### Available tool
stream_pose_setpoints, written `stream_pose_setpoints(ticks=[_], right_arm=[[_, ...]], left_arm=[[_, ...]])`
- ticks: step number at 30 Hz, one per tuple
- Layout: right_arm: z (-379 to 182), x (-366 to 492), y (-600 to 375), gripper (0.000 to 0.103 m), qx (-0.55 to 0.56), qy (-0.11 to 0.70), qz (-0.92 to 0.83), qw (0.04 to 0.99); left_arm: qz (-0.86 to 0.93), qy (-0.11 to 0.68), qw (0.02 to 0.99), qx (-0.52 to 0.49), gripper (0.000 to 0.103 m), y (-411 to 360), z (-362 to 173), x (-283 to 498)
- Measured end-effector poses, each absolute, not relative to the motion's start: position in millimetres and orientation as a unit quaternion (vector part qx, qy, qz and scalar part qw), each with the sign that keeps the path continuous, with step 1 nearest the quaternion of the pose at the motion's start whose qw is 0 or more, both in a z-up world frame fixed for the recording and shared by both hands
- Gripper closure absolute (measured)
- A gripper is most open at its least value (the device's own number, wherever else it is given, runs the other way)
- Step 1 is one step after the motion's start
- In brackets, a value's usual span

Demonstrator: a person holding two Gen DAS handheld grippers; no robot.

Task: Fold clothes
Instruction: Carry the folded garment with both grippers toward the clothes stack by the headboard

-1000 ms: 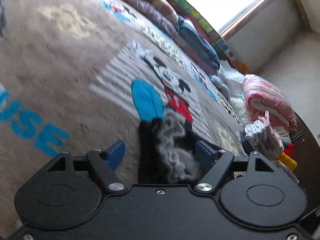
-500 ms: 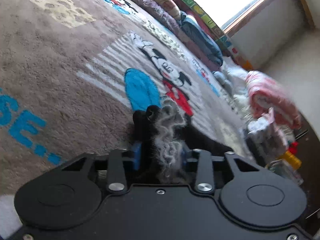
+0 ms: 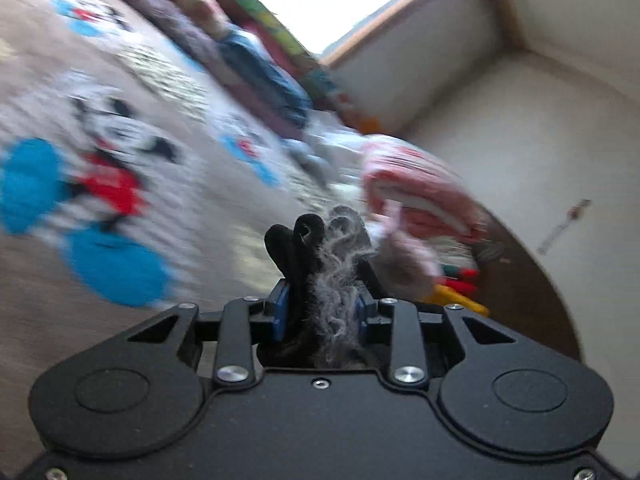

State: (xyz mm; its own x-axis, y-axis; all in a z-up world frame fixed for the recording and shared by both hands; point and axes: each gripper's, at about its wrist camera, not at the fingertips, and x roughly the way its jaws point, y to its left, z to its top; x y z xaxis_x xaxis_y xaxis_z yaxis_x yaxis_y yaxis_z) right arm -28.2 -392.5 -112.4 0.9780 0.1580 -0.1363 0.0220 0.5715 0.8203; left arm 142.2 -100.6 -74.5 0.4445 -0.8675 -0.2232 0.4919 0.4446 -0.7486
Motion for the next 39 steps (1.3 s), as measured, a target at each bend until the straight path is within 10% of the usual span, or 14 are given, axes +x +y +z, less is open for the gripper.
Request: stream_pose_setpoints(ticks=[24, 34, 39], right_arm=[[-32, -325, -700, 0.08, 0.453, -0.154, -0.166, 0.862], [-204, -301, -791, 0.081, 0.591, -0.081, -0.247, 0.763], [-177, -291, -792, 0.074, 0.533, -0.066, -0.261, 0.802]], left_arm=[[-0.62, 0.401, 0.607, -0.294, 0.073, -518, -28, 50], [-0.536, 0.464, 0.673, -0.211, 0.058, -556, -125, 49], [-0.53, 0.458, 0.682, -0.211, 0.043, -544, -113, 51]])
